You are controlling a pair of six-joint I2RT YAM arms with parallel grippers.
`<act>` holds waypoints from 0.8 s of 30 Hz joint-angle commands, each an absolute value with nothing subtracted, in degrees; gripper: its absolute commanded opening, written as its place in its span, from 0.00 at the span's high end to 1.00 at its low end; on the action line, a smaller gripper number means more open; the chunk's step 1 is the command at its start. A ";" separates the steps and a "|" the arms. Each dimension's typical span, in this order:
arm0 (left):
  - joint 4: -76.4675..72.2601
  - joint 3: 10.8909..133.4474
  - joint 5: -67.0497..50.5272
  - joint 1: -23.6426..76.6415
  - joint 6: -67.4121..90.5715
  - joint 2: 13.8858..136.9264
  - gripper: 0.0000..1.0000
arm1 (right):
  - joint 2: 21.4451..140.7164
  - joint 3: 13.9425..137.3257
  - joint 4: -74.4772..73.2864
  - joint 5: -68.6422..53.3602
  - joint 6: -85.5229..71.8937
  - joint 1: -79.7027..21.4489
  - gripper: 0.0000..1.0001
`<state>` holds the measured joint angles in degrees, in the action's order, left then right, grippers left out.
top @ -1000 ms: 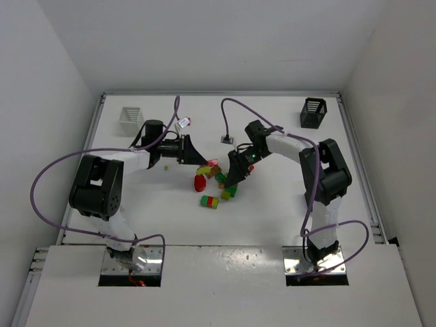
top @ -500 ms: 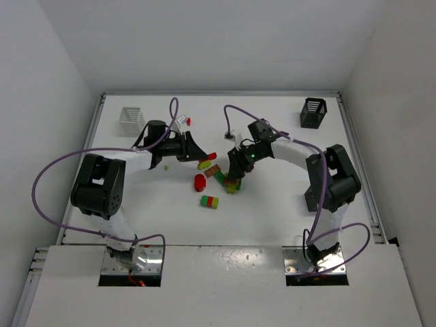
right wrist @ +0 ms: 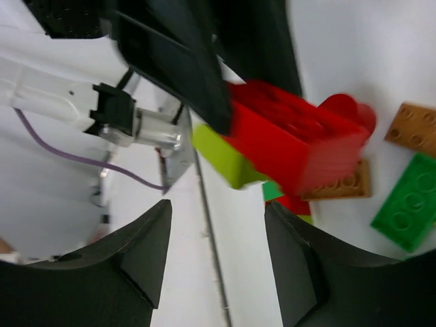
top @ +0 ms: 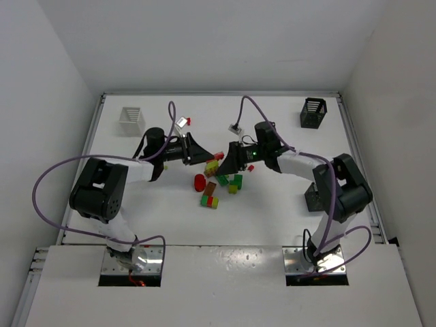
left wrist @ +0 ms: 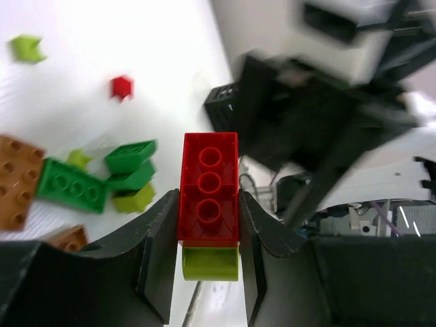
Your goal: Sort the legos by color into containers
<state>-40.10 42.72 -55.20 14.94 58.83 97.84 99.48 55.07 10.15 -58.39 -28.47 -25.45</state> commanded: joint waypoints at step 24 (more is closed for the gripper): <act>-55.20 38.85 -53.70 13.10 69.61 90.79 1.00 | 106.35 52.73 60.03 -60.56 -71.99 -27.33 0.43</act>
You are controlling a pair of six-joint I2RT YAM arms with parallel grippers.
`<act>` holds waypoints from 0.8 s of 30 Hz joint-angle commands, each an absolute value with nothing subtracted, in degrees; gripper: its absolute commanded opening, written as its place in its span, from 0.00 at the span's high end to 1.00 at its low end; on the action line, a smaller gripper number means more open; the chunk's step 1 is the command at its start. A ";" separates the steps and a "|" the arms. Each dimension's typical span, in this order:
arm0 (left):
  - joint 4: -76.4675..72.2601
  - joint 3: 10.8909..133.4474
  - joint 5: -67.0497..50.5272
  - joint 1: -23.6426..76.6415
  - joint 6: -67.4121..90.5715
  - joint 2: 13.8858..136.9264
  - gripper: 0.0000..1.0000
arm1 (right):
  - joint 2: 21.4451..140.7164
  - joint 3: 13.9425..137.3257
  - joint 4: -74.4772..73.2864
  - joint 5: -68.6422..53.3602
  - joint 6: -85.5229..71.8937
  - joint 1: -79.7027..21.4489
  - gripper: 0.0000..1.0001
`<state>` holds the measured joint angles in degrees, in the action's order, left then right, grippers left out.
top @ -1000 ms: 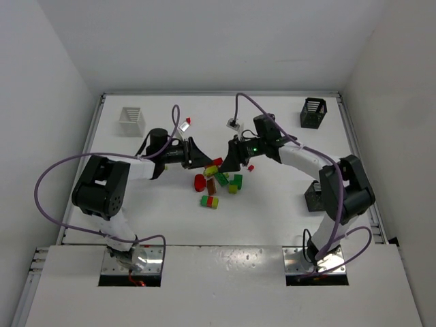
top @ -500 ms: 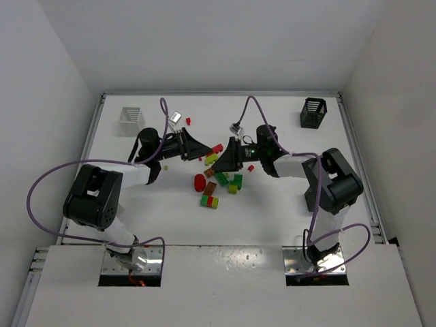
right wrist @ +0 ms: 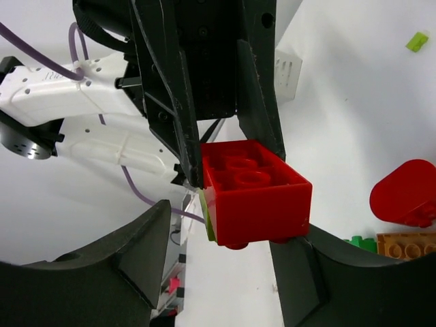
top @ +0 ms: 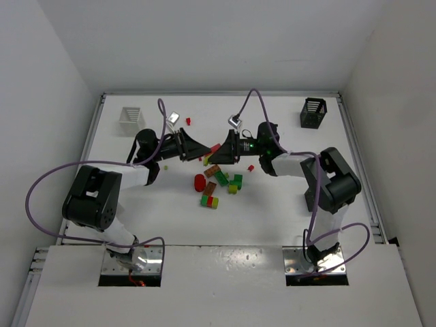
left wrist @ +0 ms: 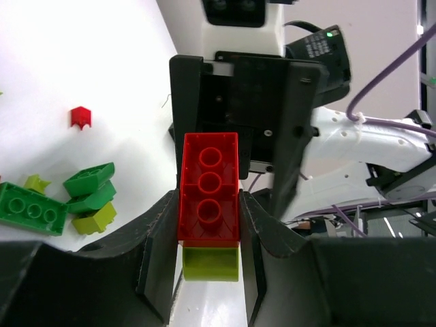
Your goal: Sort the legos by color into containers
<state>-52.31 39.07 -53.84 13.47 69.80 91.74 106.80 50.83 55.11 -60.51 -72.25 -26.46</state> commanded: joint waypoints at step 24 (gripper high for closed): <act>-20.78 55.27 -47.22 10.97 38.24 103.18 1.00 | 96.50 52.19 5.07 -44.68 -28.24 -26.19 1.00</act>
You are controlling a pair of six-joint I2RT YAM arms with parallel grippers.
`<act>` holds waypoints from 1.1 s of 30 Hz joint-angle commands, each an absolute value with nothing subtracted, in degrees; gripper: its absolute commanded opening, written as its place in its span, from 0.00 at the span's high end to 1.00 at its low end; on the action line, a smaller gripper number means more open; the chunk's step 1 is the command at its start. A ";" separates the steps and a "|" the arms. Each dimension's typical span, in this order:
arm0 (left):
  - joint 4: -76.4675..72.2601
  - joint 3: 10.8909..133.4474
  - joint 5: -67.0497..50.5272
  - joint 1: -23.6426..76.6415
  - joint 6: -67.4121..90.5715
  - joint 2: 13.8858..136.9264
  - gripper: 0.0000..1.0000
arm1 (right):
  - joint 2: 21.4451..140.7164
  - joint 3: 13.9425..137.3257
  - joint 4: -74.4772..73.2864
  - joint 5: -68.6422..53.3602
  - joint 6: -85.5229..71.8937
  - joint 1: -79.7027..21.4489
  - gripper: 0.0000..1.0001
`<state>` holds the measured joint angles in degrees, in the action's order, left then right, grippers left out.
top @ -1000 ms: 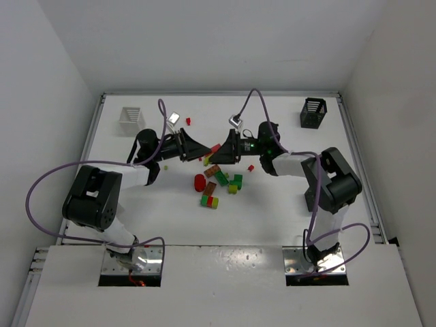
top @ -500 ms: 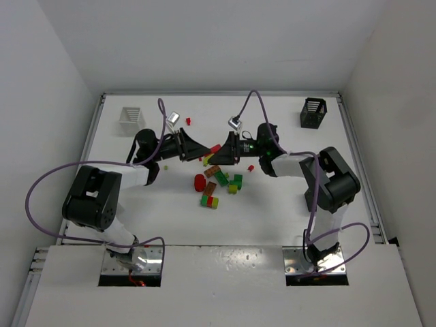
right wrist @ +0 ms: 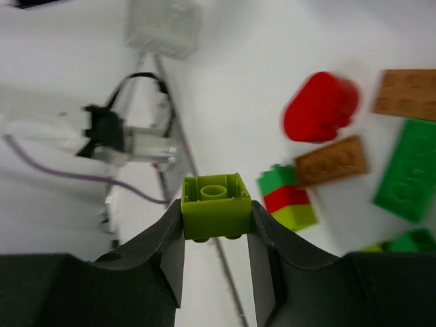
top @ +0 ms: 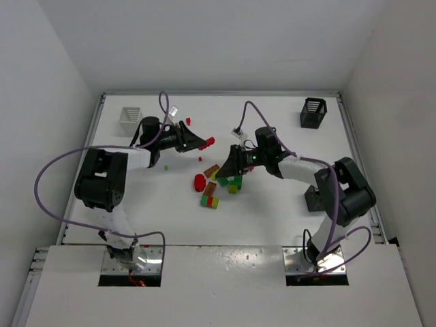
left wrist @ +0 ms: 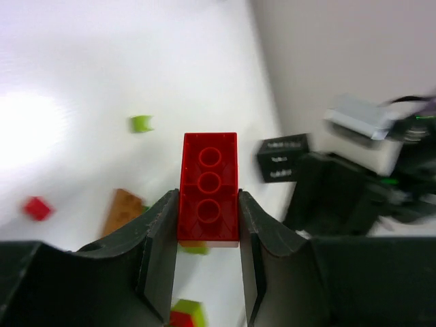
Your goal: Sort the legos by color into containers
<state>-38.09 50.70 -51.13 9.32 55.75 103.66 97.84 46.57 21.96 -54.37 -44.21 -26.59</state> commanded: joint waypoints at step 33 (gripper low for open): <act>1.32 50.37 -27.92 17.85 14.25 84.39 0.26 | 87.20 56.52 -15.73 -39.36 9.92 -28.03 0.46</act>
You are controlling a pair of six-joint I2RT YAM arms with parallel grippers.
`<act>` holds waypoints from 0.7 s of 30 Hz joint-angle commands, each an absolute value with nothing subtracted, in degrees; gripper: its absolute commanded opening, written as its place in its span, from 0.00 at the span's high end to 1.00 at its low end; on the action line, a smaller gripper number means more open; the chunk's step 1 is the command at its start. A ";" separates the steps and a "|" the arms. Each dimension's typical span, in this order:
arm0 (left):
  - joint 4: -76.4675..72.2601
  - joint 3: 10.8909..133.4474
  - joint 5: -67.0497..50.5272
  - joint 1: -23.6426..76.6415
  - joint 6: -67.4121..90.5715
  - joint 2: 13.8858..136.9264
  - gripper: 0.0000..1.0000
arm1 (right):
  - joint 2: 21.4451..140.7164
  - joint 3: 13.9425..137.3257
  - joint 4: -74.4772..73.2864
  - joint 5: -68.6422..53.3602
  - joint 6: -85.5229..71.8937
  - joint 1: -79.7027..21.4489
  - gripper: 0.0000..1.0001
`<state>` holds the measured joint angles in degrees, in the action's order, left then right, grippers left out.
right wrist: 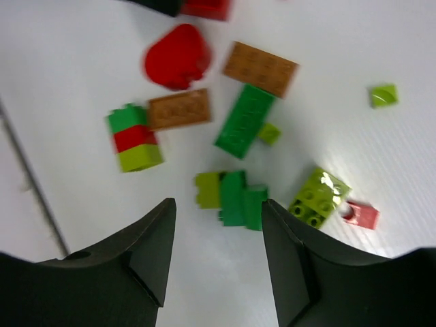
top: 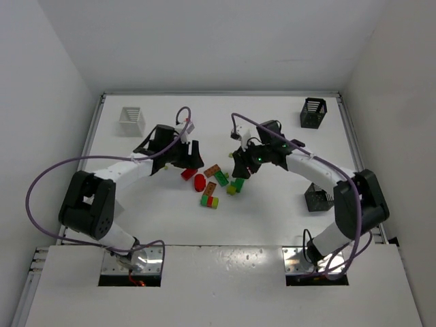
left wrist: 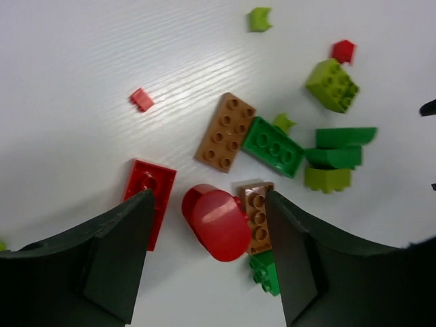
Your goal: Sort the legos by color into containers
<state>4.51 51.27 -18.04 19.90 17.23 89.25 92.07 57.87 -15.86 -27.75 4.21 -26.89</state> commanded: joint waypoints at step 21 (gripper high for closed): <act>29.27 48.08 -48.96 21.80 -40.52 80.51 0.46 | 87.62 39.64 9.47 -32.09 8.44 -41.65 0.34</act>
<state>28.93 48.31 -47.20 21.43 -34.76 81.41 86.37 39.46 -3.70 -35.46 10.59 -40.10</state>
